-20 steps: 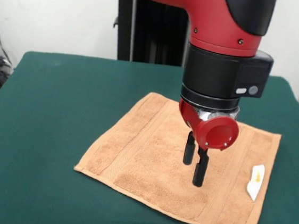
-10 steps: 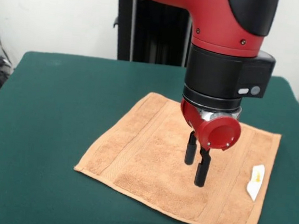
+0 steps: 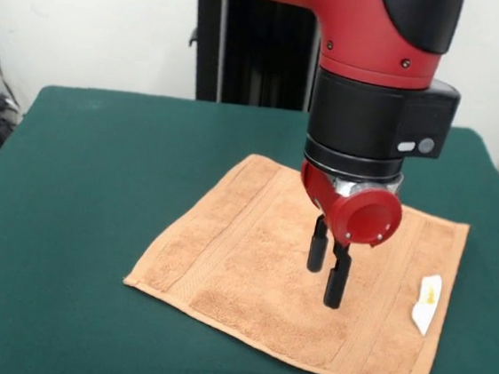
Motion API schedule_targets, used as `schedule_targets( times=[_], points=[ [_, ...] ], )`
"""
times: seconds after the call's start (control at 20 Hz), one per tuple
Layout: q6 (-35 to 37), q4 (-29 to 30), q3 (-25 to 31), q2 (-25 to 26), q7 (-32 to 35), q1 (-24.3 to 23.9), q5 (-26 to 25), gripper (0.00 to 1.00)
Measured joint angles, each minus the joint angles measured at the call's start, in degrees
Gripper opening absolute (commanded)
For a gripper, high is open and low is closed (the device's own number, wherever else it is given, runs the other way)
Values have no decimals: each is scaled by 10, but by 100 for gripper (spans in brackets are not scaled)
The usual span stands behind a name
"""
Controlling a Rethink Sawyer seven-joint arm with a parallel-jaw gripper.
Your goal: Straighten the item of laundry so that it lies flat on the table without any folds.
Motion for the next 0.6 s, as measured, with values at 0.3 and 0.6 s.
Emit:
schedule_targets(
  times=[0.3, 0.6],
  points=[
    [1, 1, 0, -16, 0, -4, -13, 100],
    [15, 1, 2, -40, 0, -31, -49, 100]
  ],
)
